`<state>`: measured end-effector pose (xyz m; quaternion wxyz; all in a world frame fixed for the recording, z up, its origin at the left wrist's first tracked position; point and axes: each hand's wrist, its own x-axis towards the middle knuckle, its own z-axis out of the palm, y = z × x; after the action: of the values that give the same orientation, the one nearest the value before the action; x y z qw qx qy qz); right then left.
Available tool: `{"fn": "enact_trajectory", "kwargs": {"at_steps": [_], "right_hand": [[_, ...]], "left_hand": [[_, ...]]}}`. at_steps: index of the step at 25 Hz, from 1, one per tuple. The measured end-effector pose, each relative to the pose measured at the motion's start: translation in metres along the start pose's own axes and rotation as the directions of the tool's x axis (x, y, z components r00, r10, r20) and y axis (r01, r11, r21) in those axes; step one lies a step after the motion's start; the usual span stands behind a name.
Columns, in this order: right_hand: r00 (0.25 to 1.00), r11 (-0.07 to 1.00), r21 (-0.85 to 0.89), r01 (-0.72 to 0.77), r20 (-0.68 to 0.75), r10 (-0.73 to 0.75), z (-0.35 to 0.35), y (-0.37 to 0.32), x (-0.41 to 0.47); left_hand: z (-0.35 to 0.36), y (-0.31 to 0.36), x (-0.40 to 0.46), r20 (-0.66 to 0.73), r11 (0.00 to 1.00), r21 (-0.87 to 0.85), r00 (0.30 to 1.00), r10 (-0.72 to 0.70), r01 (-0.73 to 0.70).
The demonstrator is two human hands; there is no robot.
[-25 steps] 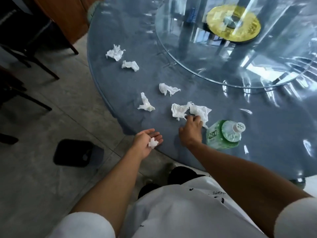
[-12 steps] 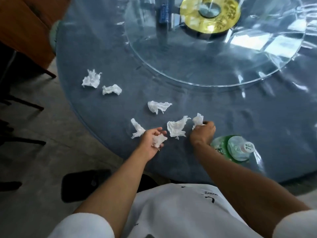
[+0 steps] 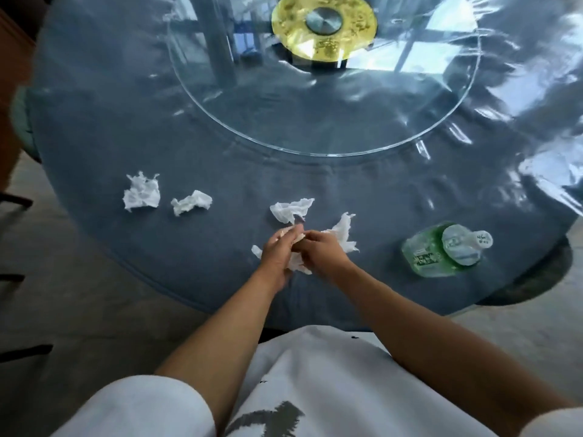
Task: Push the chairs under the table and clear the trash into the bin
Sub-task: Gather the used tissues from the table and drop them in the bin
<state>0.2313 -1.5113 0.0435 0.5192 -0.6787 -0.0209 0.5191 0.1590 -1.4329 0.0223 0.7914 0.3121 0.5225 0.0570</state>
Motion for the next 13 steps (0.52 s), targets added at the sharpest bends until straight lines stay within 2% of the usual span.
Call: {"fn": "enact_trajectory", "kwargs": {"at_steps": [1, 2, 3, 4, 5, 6, 7, 9, 11, 13], "right_hand": [[0.999, 0.995, 0.097, -0.037, 0.027, 0.035, 0.001, -0.001, 0.0], [0.999, 0.992, 0.122, -0.036, 0.01, 0.035, -0.001, 0.001, 0.002], [0.996, 0.999, 0.042, -0.001, -0.084, 0.004, -0.005, 0.004, 0.005], [0.971, 0.991, -0.131, 0.032, -0.229, -0.061, -0.012, 0.008, 0.011], [0.921, 0.938, -0.347, 0.018, -0.36, -0.151, -0.019, 0.013, 0.014], [0.872, 0.857, -0.516, -0.02, -0.427, -0.237, -0.026, 0.02, 0.015], [0.857, 0.78, -0.624, -0.058, -0.431, -0.282, -0.032, 0.027, 0.016], [0.873, 0.685, -0.715, -0.142, -0.416, -0.254, -0.04, 0.041, 0.019], [0.882, 0.672, -0.723, -0.16, -0.411, -0.232, -0.041, 0.047, 0.022], [0.889, 0.723, -0.682, -0.107, -0.391, -0.238, -0.03, 0.042, 0.022]], "left_hand": [[-0.01, 0.003, 0.003, 0.006, 1.0, -0.004, 1.0, 0.021, -0.021], [-0.019, 0.007, 0.004, 0.004, 0.999, -0.027, 1.0, 0.022, -0.022], [-0.028, 0.012, 0.006, 0.014, 0.998, -0.055, 1.0, 0.013, -0.012], [-0.035, 0.019, 0.004, 0.025, 0.997, -0.078, 1.0, -0.004, 0.006], [-0.042, 0.023, 0.002, 0.042, 0.995, -0.098, 0.999, -0.02, 0.024], [-0.051, 0.025, 0.001, 0.043, 0.994, -0.106, 0.999, -0.029, 0.034], [-0.059, 0.026, 0.0, 0.042, 0.994, -0.108, 0.999, -0.026, 0.03], [-0.075, 0.028, -0.003, 0.008, 0.993, -0.116, 1.0, -0.026, 0.026], [-0.089, 0.026, -0.005, -0.022, 0.99, -0.134, 0.999, -0.047, 0.043], [-0.1, 0.024, -0.006, -0.034, 0.987, -0.153, 0.998, -0.05, 0.044]]}}
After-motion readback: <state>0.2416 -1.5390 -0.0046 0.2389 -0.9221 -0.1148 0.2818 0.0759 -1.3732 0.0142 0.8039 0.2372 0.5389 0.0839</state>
